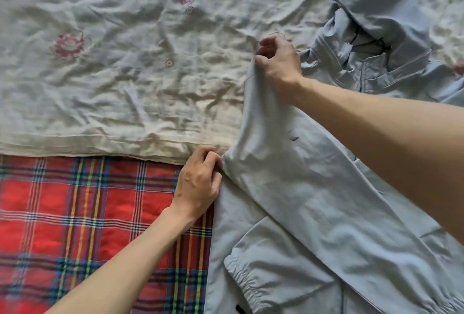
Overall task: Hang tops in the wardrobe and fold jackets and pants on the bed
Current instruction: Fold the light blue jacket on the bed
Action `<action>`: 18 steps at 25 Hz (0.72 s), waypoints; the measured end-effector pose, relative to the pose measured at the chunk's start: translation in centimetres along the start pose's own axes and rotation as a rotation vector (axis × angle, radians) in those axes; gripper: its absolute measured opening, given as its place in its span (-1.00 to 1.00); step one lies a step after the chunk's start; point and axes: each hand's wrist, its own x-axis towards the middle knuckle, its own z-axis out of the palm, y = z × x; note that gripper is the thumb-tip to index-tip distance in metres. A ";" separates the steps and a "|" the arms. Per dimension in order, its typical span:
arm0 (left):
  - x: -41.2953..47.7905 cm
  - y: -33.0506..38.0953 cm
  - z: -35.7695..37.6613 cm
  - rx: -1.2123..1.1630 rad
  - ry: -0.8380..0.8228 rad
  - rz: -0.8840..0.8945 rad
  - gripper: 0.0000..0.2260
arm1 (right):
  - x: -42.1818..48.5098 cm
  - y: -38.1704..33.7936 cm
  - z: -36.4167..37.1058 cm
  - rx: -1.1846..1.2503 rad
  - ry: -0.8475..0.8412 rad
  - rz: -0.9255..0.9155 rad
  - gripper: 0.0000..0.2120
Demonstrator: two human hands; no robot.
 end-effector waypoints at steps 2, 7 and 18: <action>-0.2 1.1 0.0 0.030 0.063 0.002 -0.73 | -2.5 0.3 -0.7 -0.192 0.058 -0.226 -0.70; 2.0 1.9 3.1 0.362 -0.168 0.156 -0.44 | -14.9 8.5 -4.8 -0.652 -0.009 -0.511 -0.45; 5.0 9.4 4.4 0.361 -0.161 -0.099 -0.48 | -15.6 17.6 -22.9 -0.699 0.063 -0.176 -0.45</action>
